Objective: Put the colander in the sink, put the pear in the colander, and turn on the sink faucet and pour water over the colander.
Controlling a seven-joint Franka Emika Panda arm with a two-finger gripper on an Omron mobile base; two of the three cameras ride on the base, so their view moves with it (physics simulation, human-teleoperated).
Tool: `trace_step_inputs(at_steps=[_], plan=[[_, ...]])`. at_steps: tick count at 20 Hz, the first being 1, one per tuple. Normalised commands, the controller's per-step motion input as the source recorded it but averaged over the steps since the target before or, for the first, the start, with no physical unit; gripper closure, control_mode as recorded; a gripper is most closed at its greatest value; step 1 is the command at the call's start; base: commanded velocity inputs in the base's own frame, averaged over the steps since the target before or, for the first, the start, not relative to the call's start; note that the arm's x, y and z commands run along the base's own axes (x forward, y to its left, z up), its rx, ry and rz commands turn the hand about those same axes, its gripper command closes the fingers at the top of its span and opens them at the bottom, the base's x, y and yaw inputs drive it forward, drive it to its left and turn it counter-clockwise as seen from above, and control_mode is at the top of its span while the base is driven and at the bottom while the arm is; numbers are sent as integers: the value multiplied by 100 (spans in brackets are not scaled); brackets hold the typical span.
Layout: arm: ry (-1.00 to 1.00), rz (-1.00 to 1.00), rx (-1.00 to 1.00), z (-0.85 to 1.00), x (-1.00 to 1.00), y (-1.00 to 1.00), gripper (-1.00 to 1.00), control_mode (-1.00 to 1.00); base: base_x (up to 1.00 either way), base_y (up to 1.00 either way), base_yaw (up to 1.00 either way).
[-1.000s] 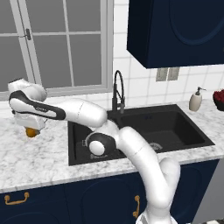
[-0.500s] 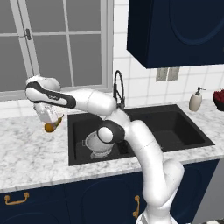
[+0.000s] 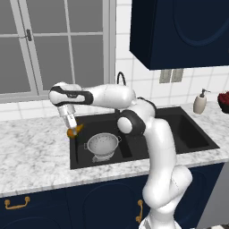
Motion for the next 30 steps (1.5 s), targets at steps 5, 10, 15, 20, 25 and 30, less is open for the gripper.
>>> trace_step_inputs(at_steps=[5,10,15,20,25,30], plan=[[-12,-28,0,-50,-25,-100,100,-100,0,0,0],[-1,-28,0,-23,9,-90,100,-100,0,0,0],[-9,-21,-1,0,38,-12,100,-100,0,0,0],[-12,-16,-7,-1,49,0,100,-100,0,0,0],[-10,-18,-20,-20,42,-1,100,-100,0,0,0],[-7,-17,-22,-40,37,0,100,-100,0,0,0]])
